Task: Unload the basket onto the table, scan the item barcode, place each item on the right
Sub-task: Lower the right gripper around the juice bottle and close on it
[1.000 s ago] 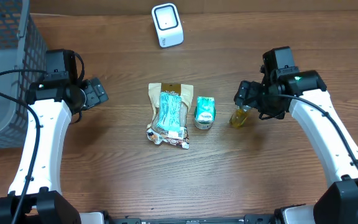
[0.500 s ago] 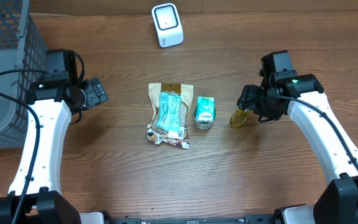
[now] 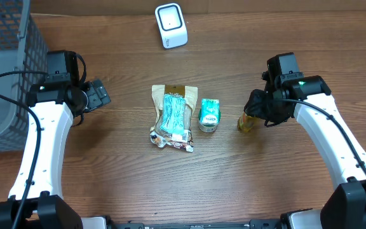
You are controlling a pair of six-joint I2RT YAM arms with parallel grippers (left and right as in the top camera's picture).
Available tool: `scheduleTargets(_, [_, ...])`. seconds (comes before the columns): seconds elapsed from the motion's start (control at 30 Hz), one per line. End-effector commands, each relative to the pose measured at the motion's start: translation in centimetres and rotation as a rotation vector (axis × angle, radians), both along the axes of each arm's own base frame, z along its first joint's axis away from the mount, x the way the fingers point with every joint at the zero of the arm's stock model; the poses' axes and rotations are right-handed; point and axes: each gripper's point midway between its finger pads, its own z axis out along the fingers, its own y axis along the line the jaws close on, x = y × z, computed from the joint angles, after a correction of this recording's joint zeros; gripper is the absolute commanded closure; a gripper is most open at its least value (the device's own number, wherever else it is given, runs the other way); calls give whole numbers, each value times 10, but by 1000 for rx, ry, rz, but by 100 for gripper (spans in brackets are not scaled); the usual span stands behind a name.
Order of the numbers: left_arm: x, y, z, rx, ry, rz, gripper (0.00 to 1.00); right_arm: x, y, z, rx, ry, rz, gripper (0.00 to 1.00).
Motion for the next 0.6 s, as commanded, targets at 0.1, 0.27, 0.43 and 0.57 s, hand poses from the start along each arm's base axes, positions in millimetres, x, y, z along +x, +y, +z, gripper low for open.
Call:
scheduleTargets(0.1, [2,1,7,14,-19,-11,0,0,1,0,-11,-20,75,54])
scheduleTargets(0.27, [2,1,7,14,-19,-11,0,5,1,1,-17,-46,109,50])
scheduleTargets(0.43, [2,1,7,14,-19,-11,0,8,2,2,-19,-62,125,32])
scheduleTargets(0.57, [2,1,7,14,-19,-11,0,12,3,3,-17,-80,124,26])
